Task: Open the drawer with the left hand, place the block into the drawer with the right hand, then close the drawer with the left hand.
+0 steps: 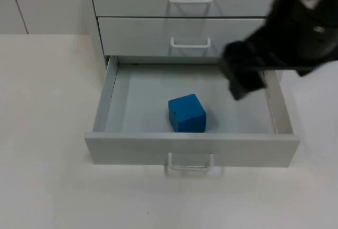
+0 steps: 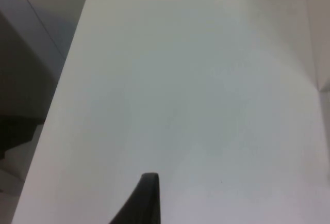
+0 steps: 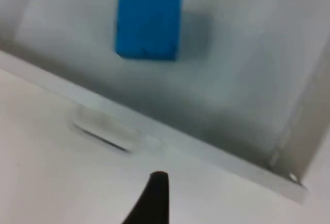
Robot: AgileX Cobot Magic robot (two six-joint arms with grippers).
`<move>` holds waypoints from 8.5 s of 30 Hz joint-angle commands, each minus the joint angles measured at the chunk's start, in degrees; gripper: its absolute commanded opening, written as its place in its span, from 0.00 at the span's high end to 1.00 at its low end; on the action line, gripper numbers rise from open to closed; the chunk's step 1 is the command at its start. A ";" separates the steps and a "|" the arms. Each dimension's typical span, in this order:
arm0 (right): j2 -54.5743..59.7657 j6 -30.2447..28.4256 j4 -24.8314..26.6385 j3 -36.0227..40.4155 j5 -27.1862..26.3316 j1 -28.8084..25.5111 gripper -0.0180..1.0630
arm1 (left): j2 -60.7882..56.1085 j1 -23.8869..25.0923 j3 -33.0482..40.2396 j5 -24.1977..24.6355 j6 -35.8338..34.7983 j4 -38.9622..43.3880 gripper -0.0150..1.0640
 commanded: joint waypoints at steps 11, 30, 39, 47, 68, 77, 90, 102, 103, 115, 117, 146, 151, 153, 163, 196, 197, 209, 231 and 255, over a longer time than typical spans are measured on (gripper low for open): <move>-11.80 -12.56 9.54 13.12 -3.69 -14.22 0.20 | -0.35 0.10 0.23 0.67 2.73 -5.28 0.01; -17.21 -33.19 24.44 13.76 0.76 -38.67 0.20 | 4.44 0.10 2.51 0.58 11.74 -15.18 0.01; -17.21 -33.19 22.23 13.76 2.54 -38.67 0.20 | 10.51 0.10 2.51 2.29 24.94 -29.94 0.02; -17.21 -33.19 20.65 13.76 5.06 -38.67 0.20 | 18.65 -7.71 2.51 0.14 30.25 -34.83 0.54; -17.21 -34.14 21.14 13.76 2.25 -45.89 0.20 | 45.46 -45.89 2.51 -20.38 35.46 -11.92 0.99; -17.21 -34.14 21.14 13.76 1.99 -45.89 0.20 | 54.10 -55.61 2.51 -30.78 35.10 1.07 0.99; -17.21 -34.14 21.14 13.76 1.65 -45.89 0.20 | 62.42 -56.35 2.40 -41.39 27.45 13.03 0.99; -17.21 -34.14 21.26 13.76 1.65 -45.89 0.20 | 69.07 -56.35 1.84 -45.76 1.75 40.73 0.99; -17.21 -34.14 21.25 13.76 1.55 -45.89 0.20 | 69.75 -56.35 1.30 -45.65 0.02 41.84 0.99; -17.21 -34.14 21.25 13.76 1.65 -45.89 0.20 | 75.13 -55.63 -4.54 -44.39 -4.08 48.81 0.99; -17.21 -34.14 21.25 13.76 1.65 -45.89 0.20 | 75.49 -55.00 -4.93 -44.39 -6.18 50.69 0.99; -17.21 -34.14 22.34 13.76 0.40 -45.89 0.20 | 84.96 -44.34 -22.46 -34.69 -60.07 100.65 0.99; -17.21 -34.14 22.34 13.76 0.05 -45.89 0.20 | 87.24 -43.88 -25.97 -30.98 -60.78 100.65 0.99; -17.21 -34.14 22.34 13.76 0.05 -45.89 0.20 | 87.47 -43.76 -26.23 -30.18 -60.95 100.65 0.99; -17.21 -34.27 22.34 13.76 -0.33 -45.89 0.20 | 83.49 -47.07 -26.13 -27.87 -45.77 78.78 0.99; -17.21 -40.68 25.30 13.76 -2.64 -42.79 0.20 | 53.63 -40.69 -23.97 -8.14 11.02 2.33 0.99; -17.21 -40.68 25.30 13.76 -2.90 -41.53 0.20 | 52.29 -38.90 -23.07 -8.32 12.17 0.14 0.99; -20.04 -40.68 25.89 13.76 -4.20 -36.56 0.20 | 32.08 -17.28 -9.63 -11.34 20.89 -15.63 0.99; -65.03 -40.68 27.24 15.81 2.69 -36.56 0.20 | -18.10 -9.08 11.19 -11.47 14.29 -17.84 0.99; -92.89 -35.10 21.14 34.06 17.08 -36.56 0.20 | -42.72 -9.07 17.14 8.45 1.38 -4.40 0.99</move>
